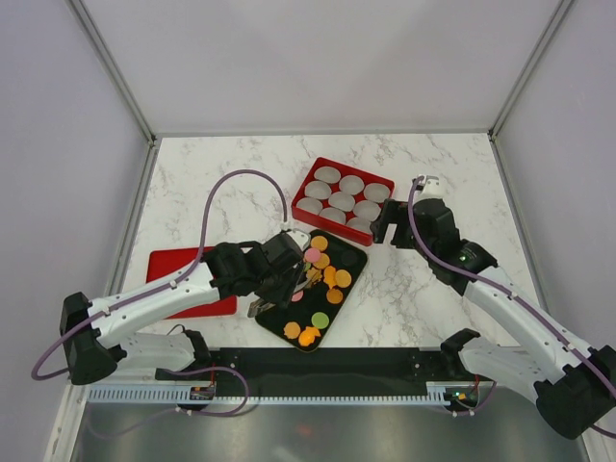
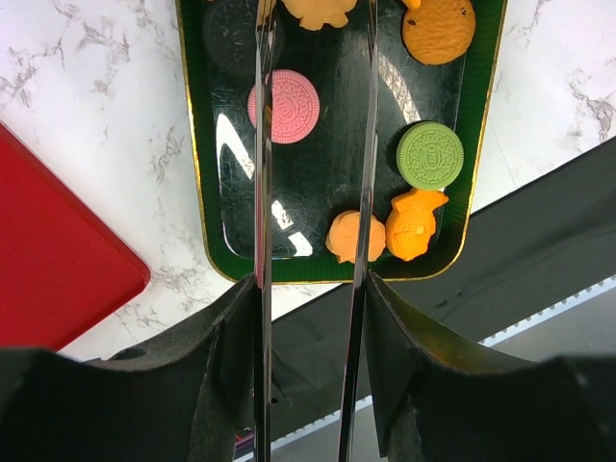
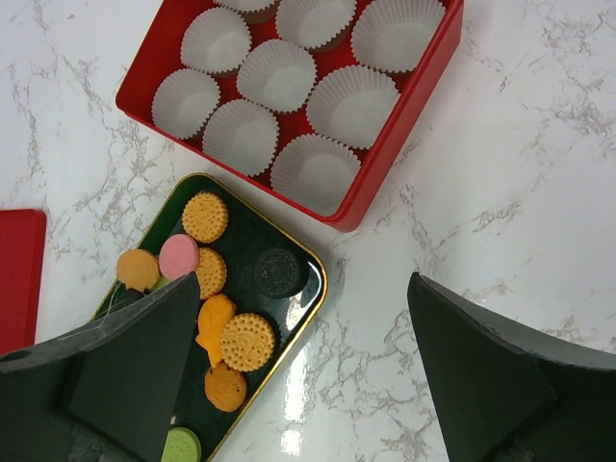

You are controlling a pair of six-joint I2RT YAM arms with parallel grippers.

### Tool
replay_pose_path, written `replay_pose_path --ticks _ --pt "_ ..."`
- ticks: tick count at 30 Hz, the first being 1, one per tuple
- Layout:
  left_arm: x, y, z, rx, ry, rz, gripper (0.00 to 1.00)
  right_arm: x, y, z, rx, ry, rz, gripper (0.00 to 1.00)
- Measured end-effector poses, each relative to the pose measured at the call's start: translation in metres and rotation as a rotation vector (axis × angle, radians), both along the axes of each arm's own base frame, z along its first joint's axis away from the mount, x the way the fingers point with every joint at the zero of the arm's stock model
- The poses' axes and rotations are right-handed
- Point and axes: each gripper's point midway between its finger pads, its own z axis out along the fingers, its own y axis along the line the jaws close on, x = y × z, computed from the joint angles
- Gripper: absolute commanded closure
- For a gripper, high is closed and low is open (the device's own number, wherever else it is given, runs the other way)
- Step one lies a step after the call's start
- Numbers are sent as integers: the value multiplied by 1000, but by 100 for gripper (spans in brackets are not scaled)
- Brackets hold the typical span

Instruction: Pack the cookies

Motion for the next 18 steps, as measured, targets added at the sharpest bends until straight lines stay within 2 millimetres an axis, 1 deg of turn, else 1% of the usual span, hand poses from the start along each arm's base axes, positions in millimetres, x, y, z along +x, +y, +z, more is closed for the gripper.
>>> replay_pose_path --ticks 11,18 --pt "0 -10 -13 29 22 -18 47 -4 -2 2 7 -11 -1 2" --pt "0 -11 -17 43 26 -19 46 -6 -3 -1 4 -6 0 2"
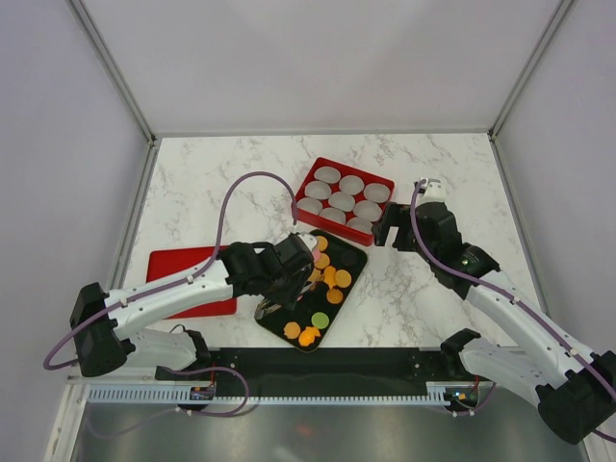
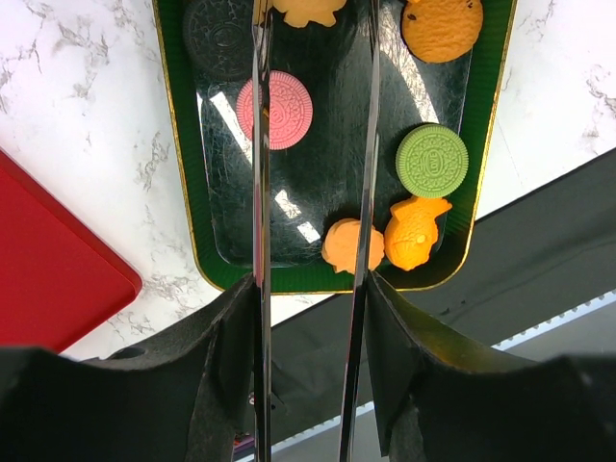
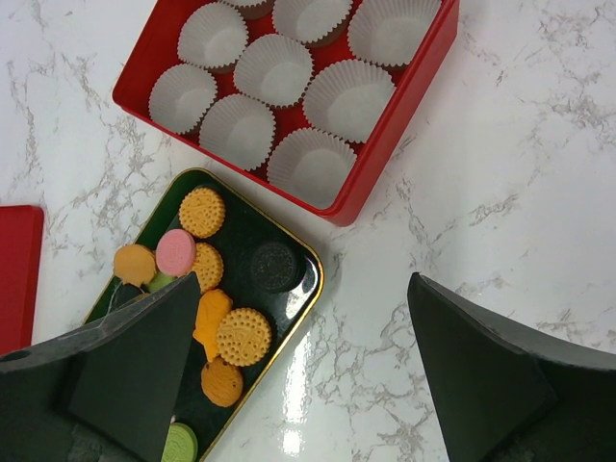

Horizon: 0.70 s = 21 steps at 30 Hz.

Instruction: Pack the cookies

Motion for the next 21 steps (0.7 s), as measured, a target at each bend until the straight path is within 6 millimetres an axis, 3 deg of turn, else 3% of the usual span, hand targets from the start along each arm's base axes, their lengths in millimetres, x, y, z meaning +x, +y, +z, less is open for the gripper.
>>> replay_pose_path --ticks 21 --pt "2 -5 5 -5 -18 8 44 -1 0 -2 -2 5 0 2"
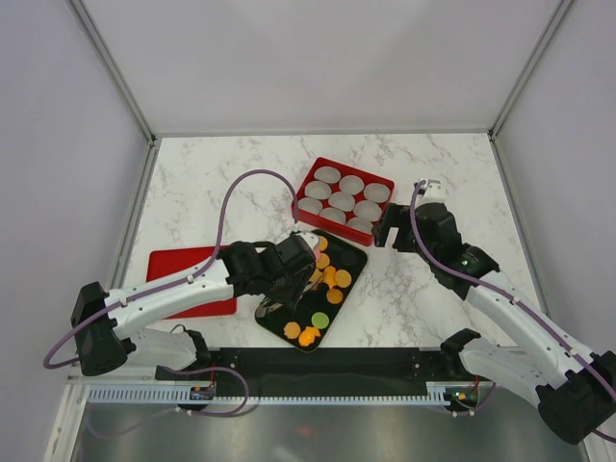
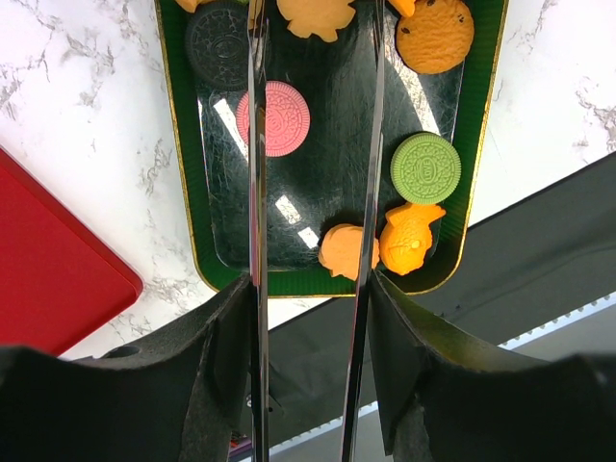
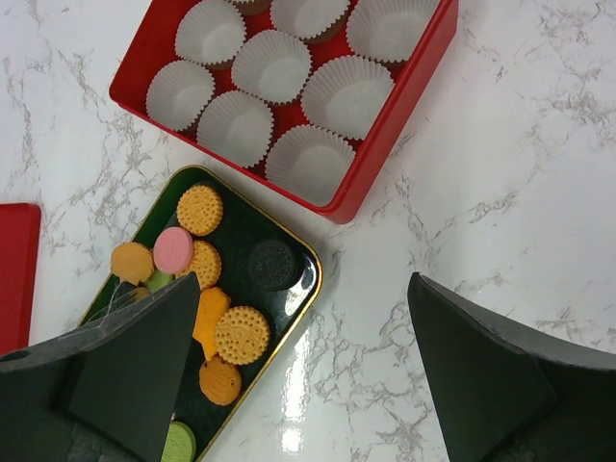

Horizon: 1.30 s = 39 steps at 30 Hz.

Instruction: Pack the cookies

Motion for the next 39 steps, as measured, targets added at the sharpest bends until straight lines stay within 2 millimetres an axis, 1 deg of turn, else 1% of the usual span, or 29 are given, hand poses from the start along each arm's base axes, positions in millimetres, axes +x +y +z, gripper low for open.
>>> replay_pose_path --ticks 8,16,25,33,39 --pt "0 0 -2 7 4 0 44 -3 -2 0 4 -5 -1 2" --pt "0 -2 -13 42 21 -5 45 -4 -2 -1 6 -5 -2 2" --pt "0 -3 -14 46 22 -5 48 -4 -2 -1 6 -4 -2 2" --pt "3 -1 -16 64 11 2 53 -4 -2 -1 5 -4 -2 2" --pt "4 -1 -14 59 6 3 60 -4 -2 -1 6 -4 -2 2"
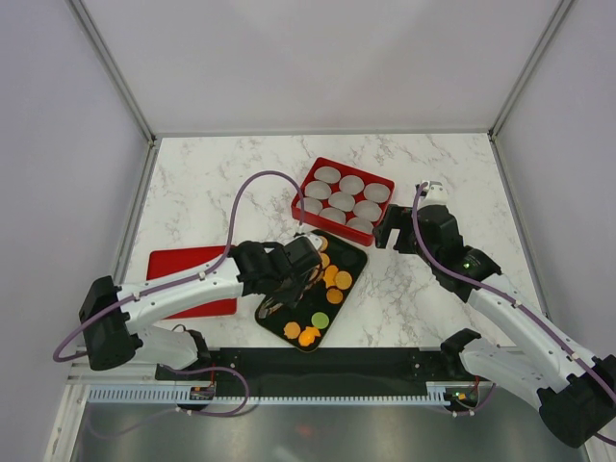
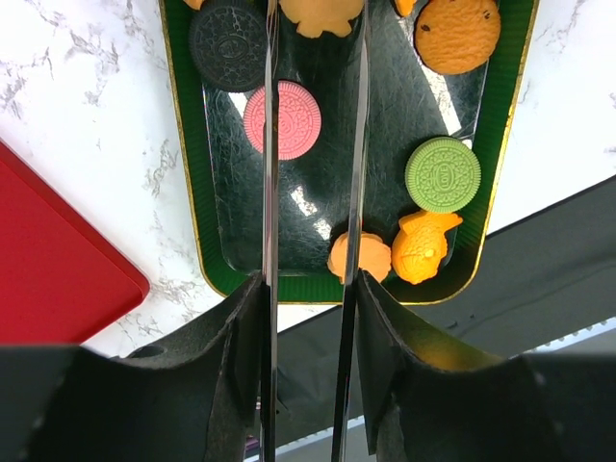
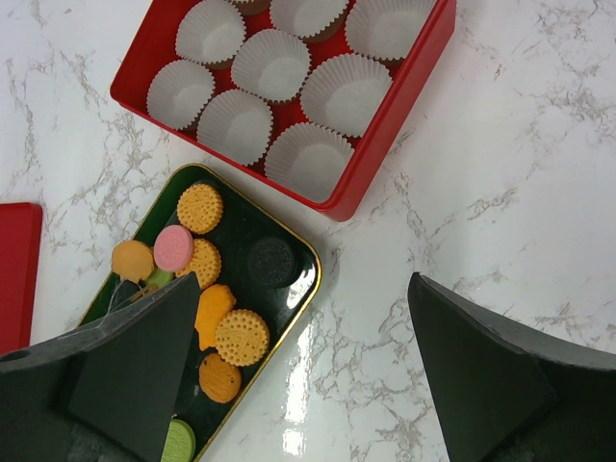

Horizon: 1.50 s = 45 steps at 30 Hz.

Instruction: Pack the cookies

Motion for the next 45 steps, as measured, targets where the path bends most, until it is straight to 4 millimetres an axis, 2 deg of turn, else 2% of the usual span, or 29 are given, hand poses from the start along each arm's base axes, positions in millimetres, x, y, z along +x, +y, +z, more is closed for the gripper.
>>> replay_pose_path --ticks 14,19,23,27,31,34,37,41,45 --pt "3 -3 46 -102 -62 3 62 0 0 0 1 0 0 2" --pt "18 -14 73 -137 -110 25 62 0 0 0 1 0 2 2" --pt "59 -30 98 -171 -168 83 62 -1 1 0 4 2 7 2" --pt "122 -38 118 -195 -229 181 62 -1 2 0 4 6 11 2" --pt "182 -44 124 -197 -278 245 62 0 4 5 4 8 16 2" --pt "221 -50 115 -183 -297 269 62 2 4 11 4 -2 18 2" --pt "249 -52 98 -160 -293 284 62 3 5 16 7 -12 18 2" --pt "270 -52 73 -115 -274 288 62 2 4 17 4 -7 18 2" --pt "281 -59 59 -100 -269 276 62 1 3 14 -2 4 18 2"
